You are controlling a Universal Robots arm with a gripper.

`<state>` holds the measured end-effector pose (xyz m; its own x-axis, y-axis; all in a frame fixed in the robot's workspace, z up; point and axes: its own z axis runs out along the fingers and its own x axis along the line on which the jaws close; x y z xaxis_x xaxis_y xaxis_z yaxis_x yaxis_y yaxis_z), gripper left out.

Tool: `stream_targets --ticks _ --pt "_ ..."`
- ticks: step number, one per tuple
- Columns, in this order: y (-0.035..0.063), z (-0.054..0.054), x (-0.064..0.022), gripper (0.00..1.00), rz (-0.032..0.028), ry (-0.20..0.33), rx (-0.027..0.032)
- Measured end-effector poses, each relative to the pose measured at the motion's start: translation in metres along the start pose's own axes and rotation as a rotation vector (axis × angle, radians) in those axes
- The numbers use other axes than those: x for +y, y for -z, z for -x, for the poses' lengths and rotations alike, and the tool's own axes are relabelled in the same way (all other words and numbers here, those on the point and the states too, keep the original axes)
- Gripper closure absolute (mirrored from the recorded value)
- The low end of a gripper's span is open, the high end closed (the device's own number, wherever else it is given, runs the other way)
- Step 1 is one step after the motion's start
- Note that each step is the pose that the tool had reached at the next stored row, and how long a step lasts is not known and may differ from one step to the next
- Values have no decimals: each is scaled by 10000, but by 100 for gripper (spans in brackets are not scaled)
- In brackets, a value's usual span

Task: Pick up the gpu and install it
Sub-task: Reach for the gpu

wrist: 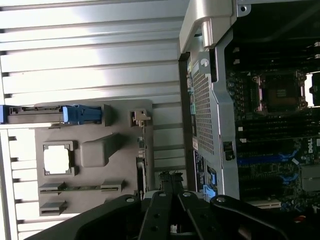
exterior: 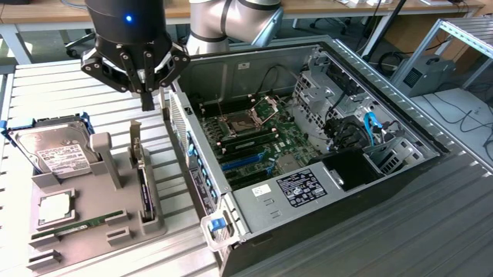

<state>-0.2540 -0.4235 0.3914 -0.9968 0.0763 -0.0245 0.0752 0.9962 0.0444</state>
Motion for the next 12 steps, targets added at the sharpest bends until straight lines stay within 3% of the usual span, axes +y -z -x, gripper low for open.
stream_targets --ticks 12 --pt "-1 -114 -10 89 0 1 0"
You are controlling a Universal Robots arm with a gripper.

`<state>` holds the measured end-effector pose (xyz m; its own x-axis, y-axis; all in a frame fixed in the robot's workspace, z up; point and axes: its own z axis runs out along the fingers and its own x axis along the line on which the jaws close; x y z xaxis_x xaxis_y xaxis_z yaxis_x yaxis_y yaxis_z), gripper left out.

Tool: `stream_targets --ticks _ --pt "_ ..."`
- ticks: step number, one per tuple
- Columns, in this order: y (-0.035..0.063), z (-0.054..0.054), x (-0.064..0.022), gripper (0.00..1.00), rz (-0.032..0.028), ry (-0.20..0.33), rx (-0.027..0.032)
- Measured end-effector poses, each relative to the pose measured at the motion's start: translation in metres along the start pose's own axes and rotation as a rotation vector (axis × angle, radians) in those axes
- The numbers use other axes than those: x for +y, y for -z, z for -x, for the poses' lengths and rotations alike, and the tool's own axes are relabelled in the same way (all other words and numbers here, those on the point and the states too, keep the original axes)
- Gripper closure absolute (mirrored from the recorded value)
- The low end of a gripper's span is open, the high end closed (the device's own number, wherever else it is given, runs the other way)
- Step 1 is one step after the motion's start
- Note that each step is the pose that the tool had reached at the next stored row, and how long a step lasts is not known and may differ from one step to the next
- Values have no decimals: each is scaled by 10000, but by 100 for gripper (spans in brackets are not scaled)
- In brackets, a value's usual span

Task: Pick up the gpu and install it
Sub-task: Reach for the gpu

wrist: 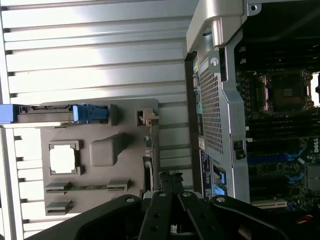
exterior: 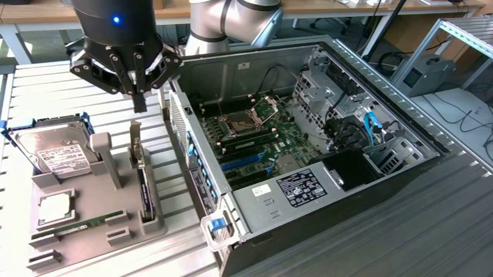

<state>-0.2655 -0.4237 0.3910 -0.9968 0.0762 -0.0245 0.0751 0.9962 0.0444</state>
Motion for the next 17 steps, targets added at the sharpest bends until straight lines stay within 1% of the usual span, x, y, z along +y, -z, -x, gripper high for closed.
stream_targets --ticks 6,11,17 --pt "-2 -72 -6 89 -1 -1 1" --pt "-13 -90 -19 89 -3 0 1" --pt "-22 -104 -94 89 -9 0 -1"
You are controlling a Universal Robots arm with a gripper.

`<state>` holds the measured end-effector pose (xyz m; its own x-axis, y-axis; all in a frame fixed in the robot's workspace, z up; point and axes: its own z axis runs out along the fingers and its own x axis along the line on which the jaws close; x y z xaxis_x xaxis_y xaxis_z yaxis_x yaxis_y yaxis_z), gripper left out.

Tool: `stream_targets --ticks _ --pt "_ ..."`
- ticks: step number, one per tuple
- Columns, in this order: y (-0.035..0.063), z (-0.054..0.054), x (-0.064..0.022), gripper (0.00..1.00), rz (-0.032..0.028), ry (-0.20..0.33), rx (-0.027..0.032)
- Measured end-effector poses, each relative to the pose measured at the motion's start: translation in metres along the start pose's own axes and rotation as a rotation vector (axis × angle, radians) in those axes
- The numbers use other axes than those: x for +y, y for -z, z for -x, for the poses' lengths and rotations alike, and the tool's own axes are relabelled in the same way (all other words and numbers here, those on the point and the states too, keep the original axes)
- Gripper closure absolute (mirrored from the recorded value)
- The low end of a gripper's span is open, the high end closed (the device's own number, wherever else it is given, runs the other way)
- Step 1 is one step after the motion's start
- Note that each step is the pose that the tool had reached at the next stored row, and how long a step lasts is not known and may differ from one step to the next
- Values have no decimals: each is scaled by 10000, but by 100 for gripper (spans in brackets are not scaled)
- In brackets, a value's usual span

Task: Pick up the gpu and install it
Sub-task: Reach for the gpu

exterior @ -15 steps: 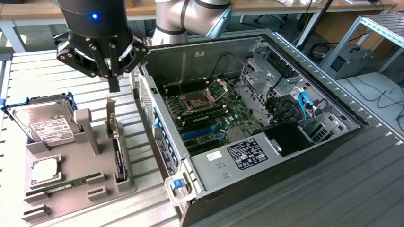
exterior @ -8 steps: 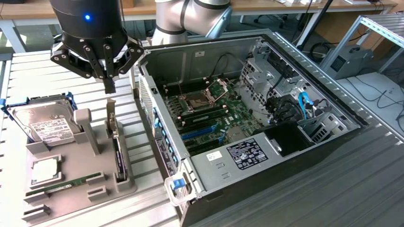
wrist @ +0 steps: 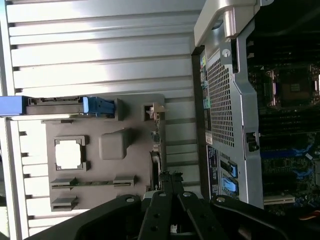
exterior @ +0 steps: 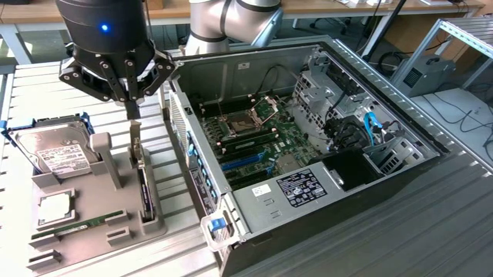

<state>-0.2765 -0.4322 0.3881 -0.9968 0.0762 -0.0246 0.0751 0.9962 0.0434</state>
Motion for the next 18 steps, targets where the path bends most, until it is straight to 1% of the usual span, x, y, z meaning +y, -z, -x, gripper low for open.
stream_targets --ticks 5,18 --pt "-3 -1 -46 89 -13 0 -1" --pt "-10 1 -119 89 -34 1 -2"
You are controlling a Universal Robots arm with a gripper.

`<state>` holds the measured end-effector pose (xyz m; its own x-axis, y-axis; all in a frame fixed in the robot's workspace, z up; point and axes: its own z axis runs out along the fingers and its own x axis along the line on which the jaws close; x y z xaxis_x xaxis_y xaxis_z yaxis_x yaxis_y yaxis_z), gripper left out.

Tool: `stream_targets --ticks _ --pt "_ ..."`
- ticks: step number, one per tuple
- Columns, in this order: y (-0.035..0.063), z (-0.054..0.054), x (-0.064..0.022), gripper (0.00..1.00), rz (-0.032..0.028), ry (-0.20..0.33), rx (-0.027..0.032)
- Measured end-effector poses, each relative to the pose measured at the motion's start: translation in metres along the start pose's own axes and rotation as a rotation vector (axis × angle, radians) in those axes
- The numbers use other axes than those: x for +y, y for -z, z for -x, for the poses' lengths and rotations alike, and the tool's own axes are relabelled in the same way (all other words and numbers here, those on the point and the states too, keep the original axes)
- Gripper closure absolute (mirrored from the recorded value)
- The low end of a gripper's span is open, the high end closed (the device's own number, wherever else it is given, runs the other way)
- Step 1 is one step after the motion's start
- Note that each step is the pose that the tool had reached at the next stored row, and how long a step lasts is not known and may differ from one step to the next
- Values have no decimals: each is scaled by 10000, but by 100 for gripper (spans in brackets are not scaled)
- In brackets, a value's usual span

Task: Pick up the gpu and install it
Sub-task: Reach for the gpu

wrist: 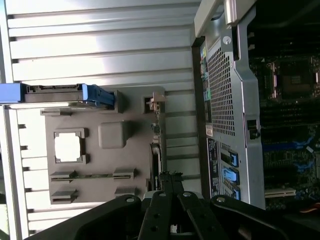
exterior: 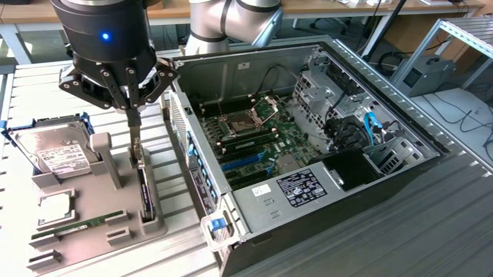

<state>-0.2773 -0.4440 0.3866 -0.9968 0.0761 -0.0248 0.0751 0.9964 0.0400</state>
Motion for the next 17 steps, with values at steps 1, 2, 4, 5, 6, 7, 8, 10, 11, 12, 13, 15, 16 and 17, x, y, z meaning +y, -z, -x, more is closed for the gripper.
stream_targets --ticks 1,2,4,5,6,7,8,10,11,12,13,15,16,17 --pt "0 0 -5 89 -2 0 0" --pt "-1 0 -8 89 -2 0 0" --pt "-2 0 -18 89 -3 0 0" --pt "-2 0 -22 89 -3 0 -1" --pt "-3 0 -27 89 -4 0 0" --pt "-3 0 -33 89 -4 0 -1" --pt "-3 -1 -37 89 -4 0 -1" --pt "-4 -1 -48 89 -5 0 0" --pt "-5 -2 -53 89 -5 0 -1" --pt "-5 -2 -57 89 -6 0 -1" --pt "-5 -2 -62 89 -6 0 -1" --pt "-6 -3 -74 89 -7 0 0" --pt "-6 -3 -78 89 -7 1 -1" --pt "-7 -3 -83 89 -7 0 -1"
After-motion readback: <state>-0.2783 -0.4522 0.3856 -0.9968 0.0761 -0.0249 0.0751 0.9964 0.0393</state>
